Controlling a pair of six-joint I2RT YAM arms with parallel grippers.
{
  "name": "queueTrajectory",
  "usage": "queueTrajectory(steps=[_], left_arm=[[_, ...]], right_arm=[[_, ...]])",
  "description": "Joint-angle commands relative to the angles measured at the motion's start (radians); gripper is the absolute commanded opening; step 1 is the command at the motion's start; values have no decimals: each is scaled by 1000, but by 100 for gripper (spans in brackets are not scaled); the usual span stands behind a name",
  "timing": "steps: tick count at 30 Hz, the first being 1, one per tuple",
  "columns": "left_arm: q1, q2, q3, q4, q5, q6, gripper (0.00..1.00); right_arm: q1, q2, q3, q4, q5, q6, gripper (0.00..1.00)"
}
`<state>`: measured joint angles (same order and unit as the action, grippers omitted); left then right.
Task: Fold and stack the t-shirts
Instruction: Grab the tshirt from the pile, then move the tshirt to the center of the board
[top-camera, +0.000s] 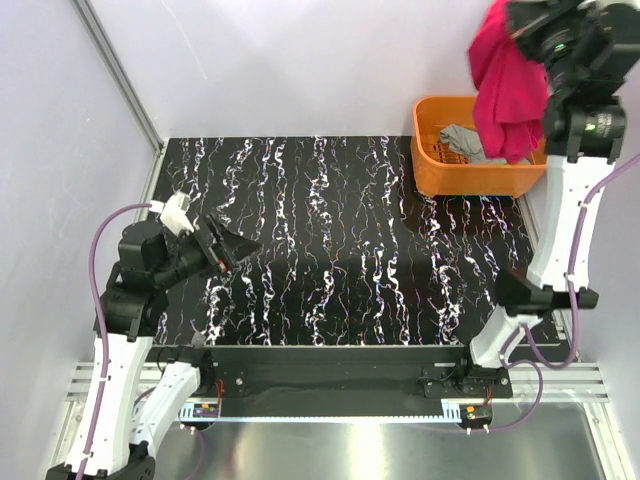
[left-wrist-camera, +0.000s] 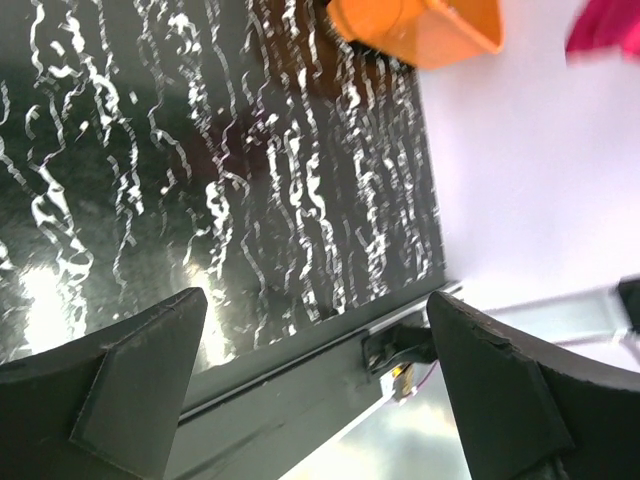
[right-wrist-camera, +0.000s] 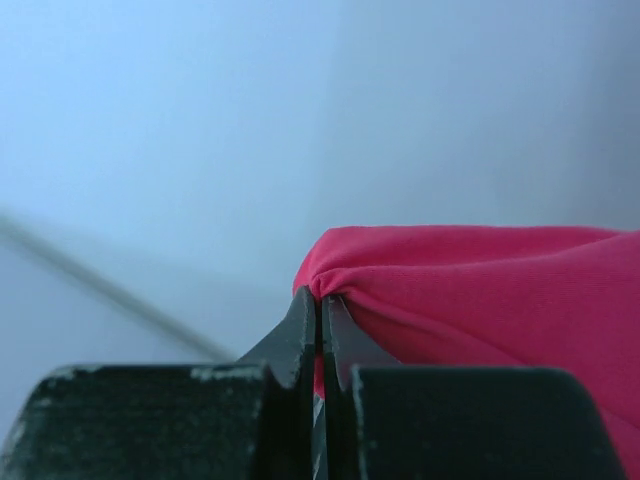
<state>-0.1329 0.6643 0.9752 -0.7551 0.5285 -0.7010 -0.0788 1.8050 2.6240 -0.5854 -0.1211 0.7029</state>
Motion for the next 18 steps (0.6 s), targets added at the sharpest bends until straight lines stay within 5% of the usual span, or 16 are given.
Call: queueTrajectory(steps=[1,9,18], left_arm=[[-5,18,52,106,47,-64,99],[-5,70,91,115,21,-68,99],[-59,89,-36,115,-30,-91,95]], right_arm=[[144,-88,-198,-20,-208,60,0],[441,-347,-957,10,-252,78,0],[461,-712,-1615,0,-365,64,5]])
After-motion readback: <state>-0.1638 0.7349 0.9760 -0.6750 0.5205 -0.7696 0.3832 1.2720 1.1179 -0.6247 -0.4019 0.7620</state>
